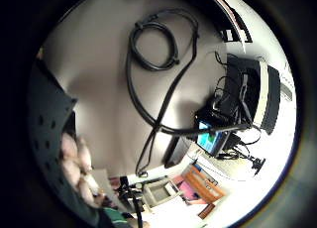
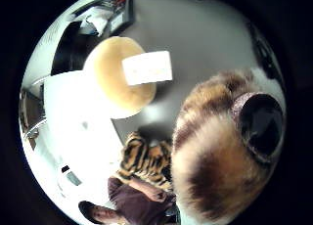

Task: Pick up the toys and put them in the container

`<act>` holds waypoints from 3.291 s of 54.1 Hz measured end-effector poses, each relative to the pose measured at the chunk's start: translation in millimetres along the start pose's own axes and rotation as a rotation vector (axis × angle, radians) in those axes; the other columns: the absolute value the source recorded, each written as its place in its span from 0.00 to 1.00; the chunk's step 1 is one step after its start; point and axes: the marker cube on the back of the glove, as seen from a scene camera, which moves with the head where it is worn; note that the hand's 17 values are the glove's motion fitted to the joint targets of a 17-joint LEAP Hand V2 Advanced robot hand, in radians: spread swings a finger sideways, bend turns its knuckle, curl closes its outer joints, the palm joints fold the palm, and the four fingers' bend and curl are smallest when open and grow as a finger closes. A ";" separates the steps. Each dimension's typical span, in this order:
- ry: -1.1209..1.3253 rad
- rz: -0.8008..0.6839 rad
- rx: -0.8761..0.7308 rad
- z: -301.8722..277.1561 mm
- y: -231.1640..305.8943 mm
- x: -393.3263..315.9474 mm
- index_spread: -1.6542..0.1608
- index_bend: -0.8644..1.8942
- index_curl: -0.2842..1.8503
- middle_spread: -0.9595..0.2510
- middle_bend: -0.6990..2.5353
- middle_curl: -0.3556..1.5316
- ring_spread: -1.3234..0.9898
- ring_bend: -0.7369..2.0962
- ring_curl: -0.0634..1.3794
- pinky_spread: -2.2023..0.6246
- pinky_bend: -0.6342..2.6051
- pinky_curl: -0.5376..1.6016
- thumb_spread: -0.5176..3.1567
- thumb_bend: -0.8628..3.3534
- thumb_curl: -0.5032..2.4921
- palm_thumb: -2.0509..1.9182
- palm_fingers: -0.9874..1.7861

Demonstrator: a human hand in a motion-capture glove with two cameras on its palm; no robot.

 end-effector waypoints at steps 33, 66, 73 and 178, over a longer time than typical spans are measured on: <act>0.027 -0.374 0.412 -234.1 54.8 -267.3 0.72 0.59 0.65 0.52 0.63 0.76 0.41 0.78 0.54 0.64 0.54 0.52 0.33 0.20 0.48 0.65 0.74; 0.309 -0.561 0.306 -161.1 38.4 -467.6 0.71 0.50 0.71 0.53 0.60 0.76 0.42 0.80 0.54 0.64 0.51 0.52 0.36 0.19 0.48 0.60 0.63; 0.310 -0.493 0.187 -151.9 32.9 -464.8 0.73 0.40 0.67 0.52 0.58 0.74 0.42 0.77 0.55 0.66 0.48 0.52 0.41 0.18 0.41 0.52 0.42; -0.060 -0.145 0.104 -31.0 -40.0 -137.1 0.68 0.51 0.38 0.49 0.48 0.48 0.38 0.64 0.49 0.67 0.51 0.47 0.36 0.26 0.39 0.70 0.68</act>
